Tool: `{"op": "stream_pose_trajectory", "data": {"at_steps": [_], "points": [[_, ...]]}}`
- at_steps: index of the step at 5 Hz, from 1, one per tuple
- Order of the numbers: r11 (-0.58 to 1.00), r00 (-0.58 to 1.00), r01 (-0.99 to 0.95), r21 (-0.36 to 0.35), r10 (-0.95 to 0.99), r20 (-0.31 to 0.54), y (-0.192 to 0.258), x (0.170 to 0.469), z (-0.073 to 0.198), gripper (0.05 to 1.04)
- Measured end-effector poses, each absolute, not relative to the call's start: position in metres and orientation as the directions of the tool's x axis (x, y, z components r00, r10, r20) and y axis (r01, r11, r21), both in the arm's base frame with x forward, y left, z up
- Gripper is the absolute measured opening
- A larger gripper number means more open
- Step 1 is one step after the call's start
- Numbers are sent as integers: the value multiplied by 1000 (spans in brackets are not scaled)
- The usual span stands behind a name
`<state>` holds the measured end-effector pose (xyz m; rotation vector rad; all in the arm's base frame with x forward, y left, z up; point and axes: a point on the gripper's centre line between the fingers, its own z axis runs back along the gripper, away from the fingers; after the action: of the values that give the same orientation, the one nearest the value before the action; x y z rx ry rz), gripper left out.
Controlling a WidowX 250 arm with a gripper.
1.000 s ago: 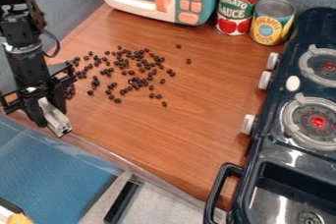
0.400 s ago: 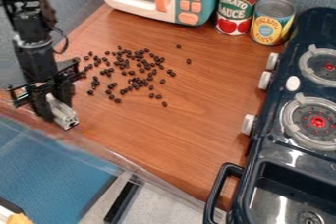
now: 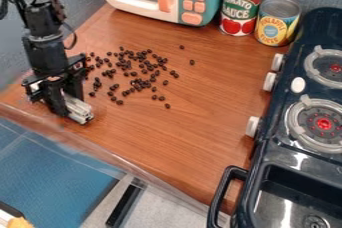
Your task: Sweep into pile
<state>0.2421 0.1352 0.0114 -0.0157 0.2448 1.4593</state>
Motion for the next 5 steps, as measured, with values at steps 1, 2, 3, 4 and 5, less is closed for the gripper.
{"op": "stream_pose_trajectory", "data": {"at_steps": [1,2,3,4,5], "points": [[129,110,-982,140,984,-138,137,245,9,392],[189,175,-973,130,978,-116,136,252,6,391],[326,324,-936,130,945,-35,126,263,5,388],[421,427,-896,142,904,17,117,269,2,388],[439,446,-887,145,895,21,112,271,2,388]]}}
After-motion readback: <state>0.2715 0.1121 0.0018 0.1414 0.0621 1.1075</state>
